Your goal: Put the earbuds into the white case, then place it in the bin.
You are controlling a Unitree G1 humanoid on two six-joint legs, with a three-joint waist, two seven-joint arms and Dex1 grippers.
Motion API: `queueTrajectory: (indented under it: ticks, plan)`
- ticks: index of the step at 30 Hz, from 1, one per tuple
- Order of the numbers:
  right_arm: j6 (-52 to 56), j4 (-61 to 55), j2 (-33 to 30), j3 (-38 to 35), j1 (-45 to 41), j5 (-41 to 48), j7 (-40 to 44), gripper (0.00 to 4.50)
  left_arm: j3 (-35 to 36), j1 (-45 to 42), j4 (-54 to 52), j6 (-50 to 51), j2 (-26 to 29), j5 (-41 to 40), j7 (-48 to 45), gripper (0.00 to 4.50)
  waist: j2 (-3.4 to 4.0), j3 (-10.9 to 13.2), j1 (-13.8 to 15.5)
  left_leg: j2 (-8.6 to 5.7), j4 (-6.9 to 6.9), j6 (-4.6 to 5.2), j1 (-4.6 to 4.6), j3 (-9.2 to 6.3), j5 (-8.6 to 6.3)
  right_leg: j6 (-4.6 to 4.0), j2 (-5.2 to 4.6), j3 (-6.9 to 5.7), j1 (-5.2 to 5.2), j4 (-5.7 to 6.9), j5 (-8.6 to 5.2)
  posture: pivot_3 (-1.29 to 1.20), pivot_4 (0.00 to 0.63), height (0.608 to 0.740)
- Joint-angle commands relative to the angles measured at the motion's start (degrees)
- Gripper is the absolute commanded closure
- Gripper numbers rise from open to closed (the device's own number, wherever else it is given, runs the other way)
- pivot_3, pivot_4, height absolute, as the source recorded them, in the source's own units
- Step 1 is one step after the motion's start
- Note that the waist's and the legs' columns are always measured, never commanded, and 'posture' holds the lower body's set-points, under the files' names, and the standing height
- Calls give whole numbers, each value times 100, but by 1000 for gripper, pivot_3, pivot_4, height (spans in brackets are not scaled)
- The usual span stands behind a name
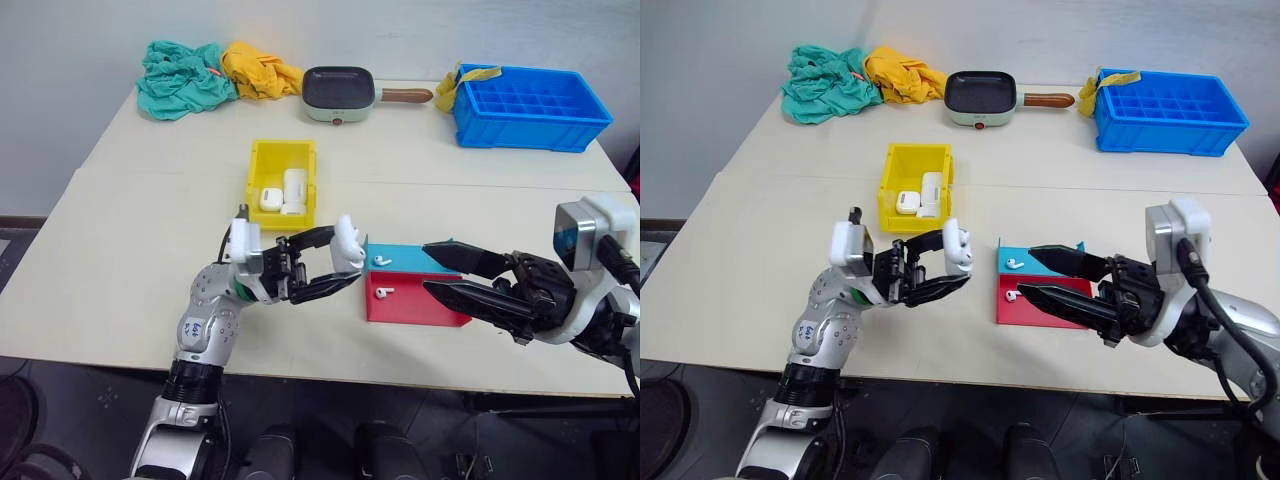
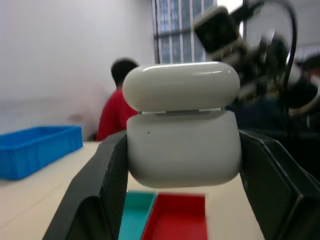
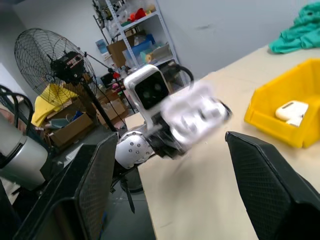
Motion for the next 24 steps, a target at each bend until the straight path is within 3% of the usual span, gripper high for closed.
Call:
queueTrajectory:
  ticks: [1, 6, 8, 11, 15, 18, 24]
  plan:
    - [-338, -281, -29, 526, -418, -691, 194, 2239, -305, -145, -147, -139, 193, 443, -22, 1704, -1, 0, -2, 1, -2, 0, 1, 0, 0, 0, 0, 0, -1, -1, 0, 0, 150, 740]
    - [-518, -248, 279, 1547, -1138, -1542, 100, 4047, -609, -208, -403, 33, 205, 507, 19, 1704, -4, 3, 18, -1, -5, 0, -3, -6, 0, 0, -4, -2, -5, -4, 0, 0, 150, 740]
    - [-571, -155, 347, 1870, -1336, -1945, 129, 4470, -668, -225, -465, 72, 190, 477, 13, 1704, -5, 3, 16, -1, -5, -1, -5, -8, 0, 0, -5, -4, -5, -5, 0, 0, 150, 740]
    - [-740, 1, 305, 2154, -1296, -2568, 255, 4470, -649, -215, -538, 43, 160, 380, -12, 1704, -6, 3, 19, -2, -4, 0, -6, -9, 0, 0, -6, -5, -6, -4, 0, 0, 150, 740]
    - [-1127, 189, 214, 1955, -701, -3080, 561, 4470, -529, -160, -631, 32, 264, 252, -97, 1704, -6, 4, 21, -1, -6, -1, -6, -9, 0, 0, -5, -7, -7, -4, 0, 0, 150, 740]
    - [-1490, 258, 194, 1344, 130, -3114, 942, 4470, -319, -74, -740, 253, 355, 13, -41, 1704, -8, 5, 37, -3, -6, 0, -7, -11, 0, 0, -6, -9, -5, -3, 0, 0, 150, 740]
    - [-2164, 229, 856, -110, 1660, -2839, 1120, 4315, 334, -14, -708, 965, 497, -311, 695, 1704, -13, 8, 1, -1, -1, 0, -4, -10, -1, 3, -4, -7, -1, 2, 1, 0, 150, 740]
